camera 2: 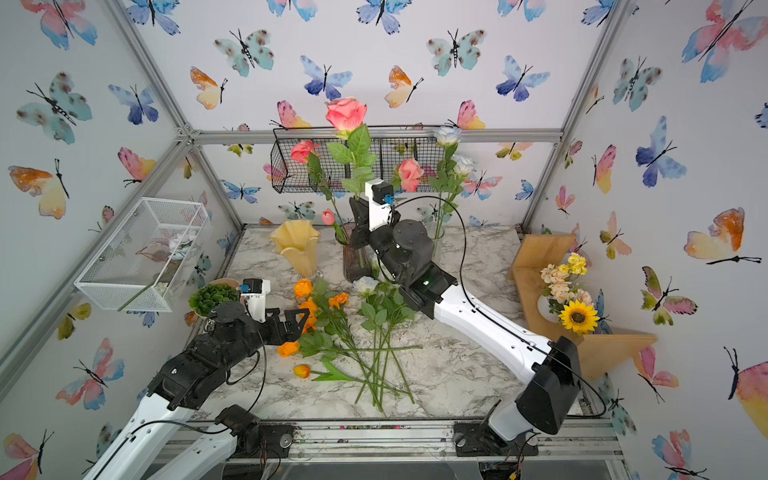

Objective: Arrange the flowers in different vases according to their colors
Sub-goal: Insert the flower into the vase.

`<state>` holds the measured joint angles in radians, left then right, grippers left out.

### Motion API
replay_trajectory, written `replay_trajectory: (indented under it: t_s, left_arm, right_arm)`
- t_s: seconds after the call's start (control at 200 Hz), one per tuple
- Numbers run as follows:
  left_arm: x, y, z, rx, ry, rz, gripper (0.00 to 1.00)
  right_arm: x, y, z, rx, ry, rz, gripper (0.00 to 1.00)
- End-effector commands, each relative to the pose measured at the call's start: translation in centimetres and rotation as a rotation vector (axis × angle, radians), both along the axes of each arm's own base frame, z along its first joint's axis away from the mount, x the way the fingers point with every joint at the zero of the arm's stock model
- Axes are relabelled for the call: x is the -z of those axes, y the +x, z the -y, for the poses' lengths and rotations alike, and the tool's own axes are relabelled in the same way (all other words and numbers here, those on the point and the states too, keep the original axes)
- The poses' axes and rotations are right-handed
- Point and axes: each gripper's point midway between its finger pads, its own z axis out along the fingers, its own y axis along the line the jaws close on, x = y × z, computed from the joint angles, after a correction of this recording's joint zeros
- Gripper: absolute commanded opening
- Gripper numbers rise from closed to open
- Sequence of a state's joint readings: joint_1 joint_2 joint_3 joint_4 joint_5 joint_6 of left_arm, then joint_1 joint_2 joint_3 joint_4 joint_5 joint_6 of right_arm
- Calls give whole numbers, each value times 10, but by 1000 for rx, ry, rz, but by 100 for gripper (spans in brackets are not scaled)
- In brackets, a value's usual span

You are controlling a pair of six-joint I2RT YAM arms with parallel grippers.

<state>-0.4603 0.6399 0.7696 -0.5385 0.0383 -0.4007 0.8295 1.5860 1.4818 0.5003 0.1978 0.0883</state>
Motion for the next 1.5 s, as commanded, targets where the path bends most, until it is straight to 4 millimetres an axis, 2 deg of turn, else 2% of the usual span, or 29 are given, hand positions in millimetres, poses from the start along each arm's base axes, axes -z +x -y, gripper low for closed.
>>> replay_trajectory:
  t_s: [0.0, 0.105, 0.325, 0.455, 0.526, 0.736, 0.826, 0.941, 1.041, 1.126, 1.236, 1.492]
  left_arm:
    - [2, 0, 3, 27, 1, 5, 99]
    - [3, 1, 3, 29, 0, 2, 99]
    - [3, 2, 1, 25, -3, 1, 99]
    - [3, 3, 0, 22, -6, 1, 99]
    - [3, 3, 0, 22, -7, 1, 99]
    - [3, 4, -1, 23, -9, 0, 99]
    - [3, 4, -1, 21, -9, 0, 99]
    - [3, 4, -1, 20, -10, 1, 99]
    - [3, 4, -2, 18, -11, 3, 99]
    - [2, 4, -2, 20, -12, 5, 99]
    - [2, 4, -2, 19, -13, 7, 99]
    - [0, 3, -2, 22, -16, 10, 99]
  right_arm:
    - [-33, 22, 9, 80, 109, 123, 2]
    - [-35, 47, 1, 104, 119, 138, 2]
    - [-8, 85, -21, 114, 91, 139, 2]
    - [16, 98, -27, 115, 70, 102, 2]
    - [36, 105, -27, 113, 69, 64, 2]
    - [87, 116, -31, 106, 54, -28, 2]
    - [103, 120, -33, 111, 42, -67, 3]
    - [123, 127, -43, 99, -21, -120, 9]
    - [139, 131, -54, 70, -92, -174, 29]
    - [143, 129, -54, 64, -113, -195, 41]
    - [134, 122, -48, 64, -114, -199, 53]
    - [101, 100, -32, 47, -127, -275, 58]
